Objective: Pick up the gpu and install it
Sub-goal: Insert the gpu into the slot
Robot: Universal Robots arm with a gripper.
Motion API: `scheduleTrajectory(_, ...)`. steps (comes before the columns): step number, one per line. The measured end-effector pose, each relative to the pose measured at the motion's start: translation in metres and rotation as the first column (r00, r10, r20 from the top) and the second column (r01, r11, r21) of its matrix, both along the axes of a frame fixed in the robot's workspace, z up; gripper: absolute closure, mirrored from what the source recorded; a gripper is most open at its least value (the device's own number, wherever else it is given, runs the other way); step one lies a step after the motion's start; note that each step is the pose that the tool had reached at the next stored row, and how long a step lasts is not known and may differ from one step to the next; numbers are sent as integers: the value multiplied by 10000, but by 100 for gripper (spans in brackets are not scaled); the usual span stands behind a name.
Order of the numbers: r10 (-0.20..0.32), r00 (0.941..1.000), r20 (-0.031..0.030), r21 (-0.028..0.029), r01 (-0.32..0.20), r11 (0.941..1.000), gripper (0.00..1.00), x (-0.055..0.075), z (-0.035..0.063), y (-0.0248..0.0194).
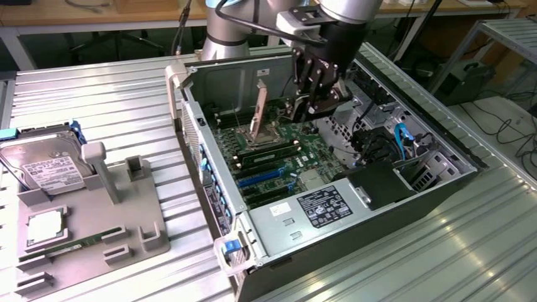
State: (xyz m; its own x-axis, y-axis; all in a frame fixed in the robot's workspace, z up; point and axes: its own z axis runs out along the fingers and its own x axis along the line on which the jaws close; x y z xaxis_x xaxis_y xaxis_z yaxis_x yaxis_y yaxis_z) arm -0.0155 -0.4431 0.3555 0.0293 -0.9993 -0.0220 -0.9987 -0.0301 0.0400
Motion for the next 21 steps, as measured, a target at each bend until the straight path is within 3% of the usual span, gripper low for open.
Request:
scheduleTrajectory(8, 0, 10000, 0, 1, 0, 10000, 72, -25, -141, 4)
scheduleTrajectory(21, 1, 10000, 0, 1, -1, 10000, 72, -25, -222, 4)
